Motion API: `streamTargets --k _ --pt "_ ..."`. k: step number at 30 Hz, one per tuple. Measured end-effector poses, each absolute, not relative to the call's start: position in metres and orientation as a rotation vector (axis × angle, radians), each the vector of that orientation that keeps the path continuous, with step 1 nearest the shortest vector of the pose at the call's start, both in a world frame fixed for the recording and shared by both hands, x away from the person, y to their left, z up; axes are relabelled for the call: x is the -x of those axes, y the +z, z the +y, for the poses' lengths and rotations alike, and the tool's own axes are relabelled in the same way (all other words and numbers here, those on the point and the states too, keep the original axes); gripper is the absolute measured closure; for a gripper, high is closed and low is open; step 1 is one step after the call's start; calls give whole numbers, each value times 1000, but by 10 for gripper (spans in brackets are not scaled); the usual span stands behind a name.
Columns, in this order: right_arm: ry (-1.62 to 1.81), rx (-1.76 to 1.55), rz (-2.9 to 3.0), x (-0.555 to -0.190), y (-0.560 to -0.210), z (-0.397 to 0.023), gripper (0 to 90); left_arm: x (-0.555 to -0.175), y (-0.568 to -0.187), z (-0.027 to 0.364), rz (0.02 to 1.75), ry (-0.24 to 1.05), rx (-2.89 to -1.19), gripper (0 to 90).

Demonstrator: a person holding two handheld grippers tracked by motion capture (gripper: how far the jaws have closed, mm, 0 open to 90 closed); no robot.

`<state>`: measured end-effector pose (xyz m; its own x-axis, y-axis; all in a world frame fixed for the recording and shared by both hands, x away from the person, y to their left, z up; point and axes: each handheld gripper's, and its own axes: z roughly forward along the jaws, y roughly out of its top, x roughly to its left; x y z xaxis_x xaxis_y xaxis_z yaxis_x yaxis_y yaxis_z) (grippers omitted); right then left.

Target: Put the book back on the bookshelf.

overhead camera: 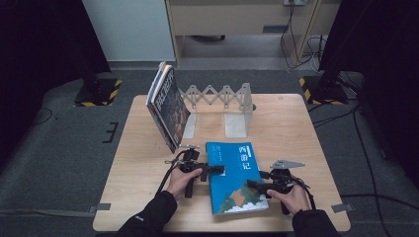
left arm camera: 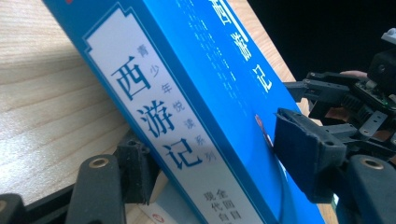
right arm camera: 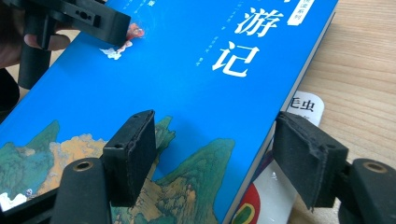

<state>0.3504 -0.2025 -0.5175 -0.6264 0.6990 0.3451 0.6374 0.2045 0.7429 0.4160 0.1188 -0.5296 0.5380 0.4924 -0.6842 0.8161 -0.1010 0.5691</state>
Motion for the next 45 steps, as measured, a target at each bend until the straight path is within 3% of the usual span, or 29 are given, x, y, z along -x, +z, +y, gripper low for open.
streamTargets --k 8,10,18,45 --pt "1427 -1312 2406 -350 -517 -201 318 -419 -529 105 1079 -419 -1803 313" --pt "1427 -1315 2401 -349 -517 -202 322 -419 -526 109 1097 -427 -1772 380" --pt "1434 -1323 2410 -350 -517 -202 325 -411 -518 111 1086 -389 -1751 458" --pt "1590 -1407 2345 -351 -515 -205 375 -383 -480 109 1019 -321 -1791 552"
